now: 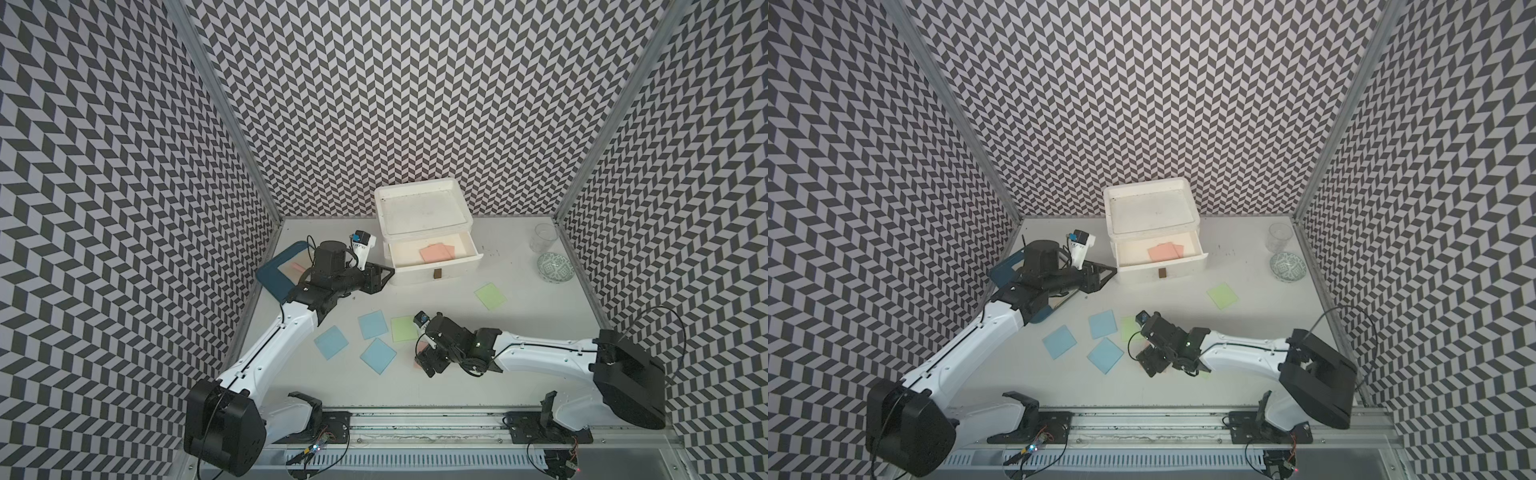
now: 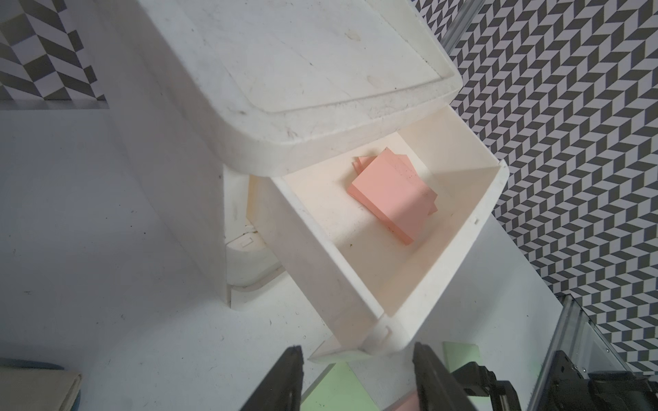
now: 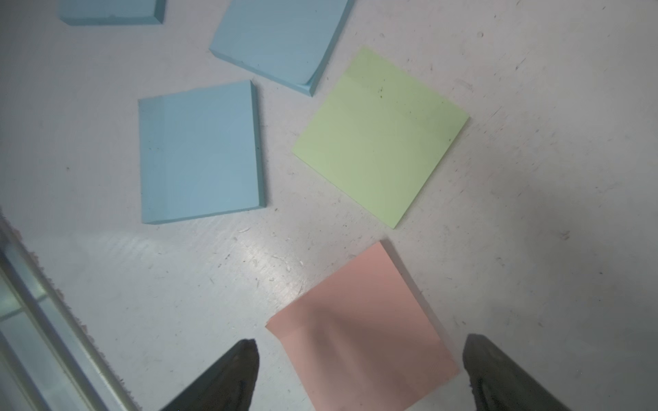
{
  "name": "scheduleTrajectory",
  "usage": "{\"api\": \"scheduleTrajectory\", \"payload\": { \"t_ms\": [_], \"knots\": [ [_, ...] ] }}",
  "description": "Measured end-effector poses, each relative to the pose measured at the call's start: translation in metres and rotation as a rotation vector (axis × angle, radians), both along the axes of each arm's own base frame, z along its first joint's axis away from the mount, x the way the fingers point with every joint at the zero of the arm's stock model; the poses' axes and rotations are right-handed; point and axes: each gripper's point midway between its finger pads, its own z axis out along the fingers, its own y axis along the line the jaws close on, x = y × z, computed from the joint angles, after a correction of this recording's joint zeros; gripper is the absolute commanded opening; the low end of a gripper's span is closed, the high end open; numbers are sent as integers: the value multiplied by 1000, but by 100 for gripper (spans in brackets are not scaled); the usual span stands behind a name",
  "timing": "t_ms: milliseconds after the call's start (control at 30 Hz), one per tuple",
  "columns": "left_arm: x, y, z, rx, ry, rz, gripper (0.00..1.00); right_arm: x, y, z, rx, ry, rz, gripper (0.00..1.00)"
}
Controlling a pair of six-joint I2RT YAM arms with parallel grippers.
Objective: Please put the sticky notes in the drawer by color
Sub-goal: Pick up the sticky notes from the center of the board.
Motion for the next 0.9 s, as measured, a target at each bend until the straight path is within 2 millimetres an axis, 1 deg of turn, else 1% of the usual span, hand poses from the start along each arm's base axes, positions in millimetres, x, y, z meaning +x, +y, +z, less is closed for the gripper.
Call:
{"api": "scheduleTrajectory", "payload": {
  "t_ms": [200,467,567,700,900],
  "knots": [
    [0,0,0,0,0,0,54,3,-5,-5,-14,-1,-16,98],
    [0,0,0,0,1,0,54,-2,-17,-26,1,102,-24,99],
    [0,1,0,0,1,2,54,-4,-11,-24,37,122,-10,99],
    [1,1,0,-1,2,4,54,-13,-4,-21,84,157,24,100],
    [1,3,0,-5,6,11,54,-33,-1,-17,133,214,63,100]
  ]
}}
